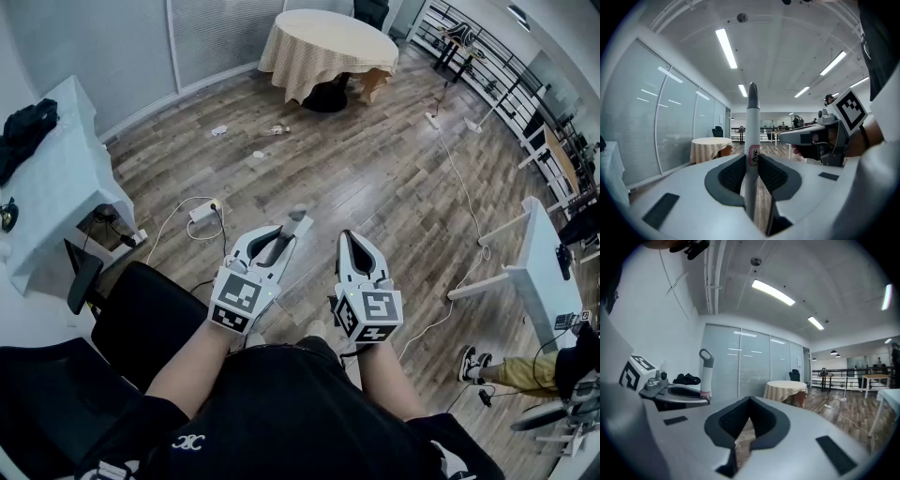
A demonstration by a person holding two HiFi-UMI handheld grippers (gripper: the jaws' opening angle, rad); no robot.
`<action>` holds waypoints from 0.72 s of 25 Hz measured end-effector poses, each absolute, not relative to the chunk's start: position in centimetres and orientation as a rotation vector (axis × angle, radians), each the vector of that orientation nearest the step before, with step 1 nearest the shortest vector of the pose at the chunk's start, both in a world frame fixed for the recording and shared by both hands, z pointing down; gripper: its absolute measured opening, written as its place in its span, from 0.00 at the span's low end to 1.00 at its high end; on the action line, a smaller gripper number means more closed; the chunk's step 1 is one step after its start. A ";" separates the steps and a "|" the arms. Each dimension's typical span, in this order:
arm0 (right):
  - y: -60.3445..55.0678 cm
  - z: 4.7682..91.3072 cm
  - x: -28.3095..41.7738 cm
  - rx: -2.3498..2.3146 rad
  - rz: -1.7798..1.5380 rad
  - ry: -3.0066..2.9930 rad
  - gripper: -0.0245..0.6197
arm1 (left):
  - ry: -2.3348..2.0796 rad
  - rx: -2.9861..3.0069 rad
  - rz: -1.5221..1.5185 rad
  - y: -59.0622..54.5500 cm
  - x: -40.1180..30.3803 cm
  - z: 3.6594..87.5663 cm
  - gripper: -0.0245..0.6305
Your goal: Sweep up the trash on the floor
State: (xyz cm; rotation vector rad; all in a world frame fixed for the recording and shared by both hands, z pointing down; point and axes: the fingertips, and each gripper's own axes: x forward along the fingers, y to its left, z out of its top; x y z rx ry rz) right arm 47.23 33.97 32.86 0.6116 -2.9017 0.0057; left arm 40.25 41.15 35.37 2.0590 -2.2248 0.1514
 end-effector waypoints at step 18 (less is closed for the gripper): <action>33.6 34.9 47.1 0.633 0.006 -2.844 0.06 | -2.152 2.103 0.079 40.1 40.9 36.3 0.17</action>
